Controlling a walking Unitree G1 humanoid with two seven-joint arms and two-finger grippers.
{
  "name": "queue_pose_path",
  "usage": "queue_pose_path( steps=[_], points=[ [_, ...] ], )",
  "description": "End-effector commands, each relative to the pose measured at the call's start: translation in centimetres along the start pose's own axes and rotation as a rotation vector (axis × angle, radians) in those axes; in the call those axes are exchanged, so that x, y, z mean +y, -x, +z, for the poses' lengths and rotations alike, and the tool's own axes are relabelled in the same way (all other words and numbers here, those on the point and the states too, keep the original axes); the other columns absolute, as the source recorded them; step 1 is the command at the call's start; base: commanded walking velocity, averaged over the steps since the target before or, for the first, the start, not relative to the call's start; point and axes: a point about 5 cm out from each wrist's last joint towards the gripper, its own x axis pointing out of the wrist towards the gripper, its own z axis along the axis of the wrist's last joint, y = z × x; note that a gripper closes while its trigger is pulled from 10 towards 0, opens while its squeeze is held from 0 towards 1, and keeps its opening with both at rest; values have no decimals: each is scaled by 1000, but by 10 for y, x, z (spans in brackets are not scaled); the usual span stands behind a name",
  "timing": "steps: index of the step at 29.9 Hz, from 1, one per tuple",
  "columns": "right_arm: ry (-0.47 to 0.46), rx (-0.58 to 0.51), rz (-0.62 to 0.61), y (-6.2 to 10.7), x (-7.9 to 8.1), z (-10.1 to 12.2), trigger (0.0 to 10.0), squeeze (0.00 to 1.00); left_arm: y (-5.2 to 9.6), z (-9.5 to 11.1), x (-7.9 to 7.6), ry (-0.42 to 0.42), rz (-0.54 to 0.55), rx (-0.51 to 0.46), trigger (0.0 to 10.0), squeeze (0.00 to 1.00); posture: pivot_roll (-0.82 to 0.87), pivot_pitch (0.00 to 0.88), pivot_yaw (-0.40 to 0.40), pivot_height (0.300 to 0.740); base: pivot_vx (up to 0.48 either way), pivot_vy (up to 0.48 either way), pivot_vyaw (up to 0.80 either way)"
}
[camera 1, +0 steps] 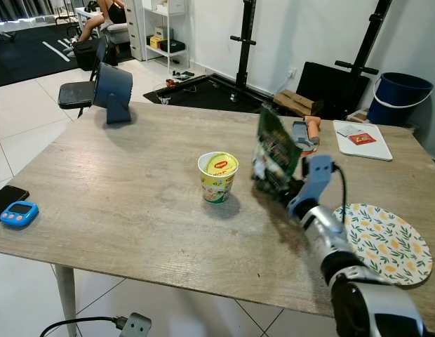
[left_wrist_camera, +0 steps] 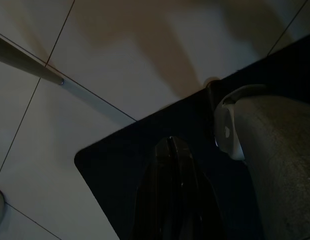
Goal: Restocking fridge
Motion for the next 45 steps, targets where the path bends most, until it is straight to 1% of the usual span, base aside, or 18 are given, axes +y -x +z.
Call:
queue_pose_path(
  steps=[1,7,10,11,12,14,16,17,18,19,21,26,27,29,35,37,40,45],
  points=[
    [4,-78,-35,-3,-9,19,0,0,4,-27,-13,5,-42,108,10000,0,48,37,-44,740,0,0,0],
    [46,-118,-123,4,-33,36,0,0,4,-26,-12,2,-42,107,10000,0,43,32,-43,740,0,0,0],
    [54,-124,-147,7,-39,39,0,0,4,-26,-12,2,-42,107,10000,0,43,32,-43,740,0,0,0],
    [76,-135,-227,16,-57,47,0,0,3,-26,-12,2,-41,106,10000,0,41,26,-38,740,0,0,0],
    [76,-135,-227,16,-57,47,0,0,3,-26,-12,2,-41,106,10000,0,41,26,-38,740,0,0,0],
    [112,-144,-351,32,-82,56,0,0,3,-26,-11,0,-39,106,10000,0,38,26,-38,740,0,0,0],
    [120,-145,-375,35,-86,58,0,0,3,-26,-11,0,-39,106,10000,0,38,26,-38,740,0,0,0],
    [131,-144,-414,41,-94,61,1686,0,3,-26,-11,-1,-40,106,10000,0,38,26,-38,740,0,0,0],
    [150,-139,-484,52,-107,65,10000,0,3,-25,-11,-2,-40,106,10000,0,38,26,-38,740,0,0,0],
    [165,-134,-540,61,-117,68,10000,0,3,-25,-12,-2,-41,106,10000,0,38,26,-38,740,0,0,0],
    [169,-132,-556,64,-120,68,10000,0,3,-25,-12,-2,-42,106,10000,0,38,26,-38,740,0,0,0],
    [244,-70,-745,100,-150,69,10000,0,3,-25,-14,-2,-47,107,10000,0,22,29,-41,740,0,0,0],
    [244,-70,-745,100,-150,69,10000,0,3,-25,-14,-2,-47,107,10000,0,22,29,-41,740,0,0,0],
    [277,-24,-894,133,-170,67,10000,0,3,-26,-15,-3,-50,107,10000,0,18,31,-41,740,0,0,0],
    [322,17,-1022,162,-184,67,10000,0,4,-27,-15,-5,-50,110,10000,0,18,33,-40,740,0,0,0],
    [358,47,-1107,182,-192,67,10000,0,4,-27,-14,-7,-49,112,10000,0,15,34,-40,740,0,0,0],
    [375,58,-1136,189,-195,67,10000,0,4,-27,-14,-7,-48,112,10000,0,11,35,-39,740,0,0,0],
    [432,158,-1324,233,-205,57,10000,0,4,-28,-14,-10,-50,114,10000,0,2,30,-42,740,0,0,0]
  ],
)
